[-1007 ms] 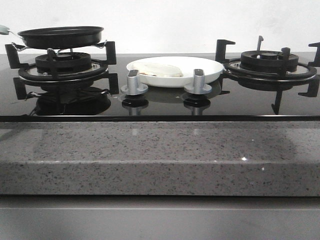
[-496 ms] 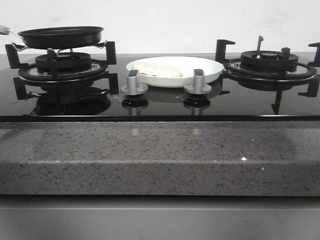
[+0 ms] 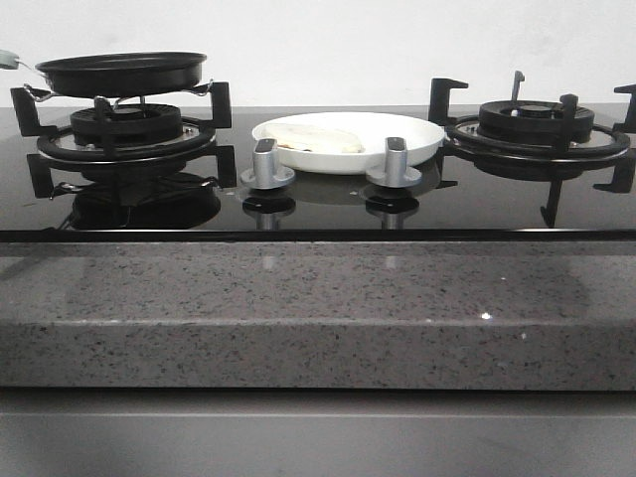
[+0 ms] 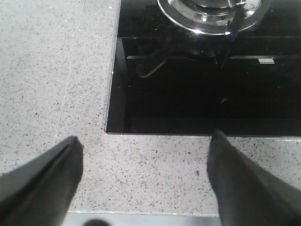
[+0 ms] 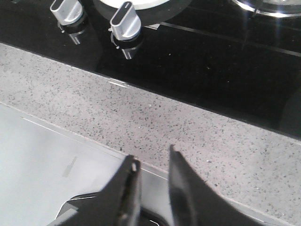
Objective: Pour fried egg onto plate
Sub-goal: 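Release the plate and raise the right gripper away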
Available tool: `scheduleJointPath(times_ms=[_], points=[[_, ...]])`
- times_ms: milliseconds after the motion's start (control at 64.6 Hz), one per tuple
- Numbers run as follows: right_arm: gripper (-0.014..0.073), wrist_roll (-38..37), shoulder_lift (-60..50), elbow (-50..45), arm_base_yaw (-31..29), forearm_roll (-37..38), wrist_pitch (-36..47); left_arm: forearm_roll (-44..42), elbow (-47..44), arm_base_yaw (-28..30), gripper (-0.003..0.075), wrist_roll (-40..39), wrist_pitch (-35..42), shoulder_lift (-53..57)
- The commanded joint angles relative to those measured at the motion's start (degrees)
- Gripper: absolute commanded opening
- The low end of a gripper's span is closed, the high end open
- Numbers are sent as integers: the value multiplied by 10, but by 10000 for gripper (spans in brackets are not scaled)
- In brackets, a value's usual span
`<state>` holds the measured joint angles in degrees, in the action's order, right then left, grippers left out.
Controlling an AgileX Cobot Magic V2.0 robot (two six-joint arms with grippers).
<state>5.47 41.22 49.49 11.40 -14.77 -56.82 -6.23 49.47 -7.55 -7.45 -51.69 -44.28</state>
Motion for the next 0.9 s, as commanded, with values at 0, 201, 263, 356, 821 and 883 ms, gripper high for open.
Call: scheduleJointPath(times_ms=[0,201,263,356,821,883], points=[[58,6,-2,14,0,5,36,4,14,-3,445,-7,37,2],[-66,6,-2,14,0,11,38,6,14,-3,90,-7,37,2],[-69,6,-2,14,0,15,38,6,14,-3,-1,-7,37,2],[-69,6,-2,14,0,15,36,6,14,-3,-19,-7,37,2],[-69,6,-2,14,0,15,36,8,-8,-1,-19,-7,55,24],[-69,6,-2,14,0,15,36,8,-34,7,-19,-7,94,55]])
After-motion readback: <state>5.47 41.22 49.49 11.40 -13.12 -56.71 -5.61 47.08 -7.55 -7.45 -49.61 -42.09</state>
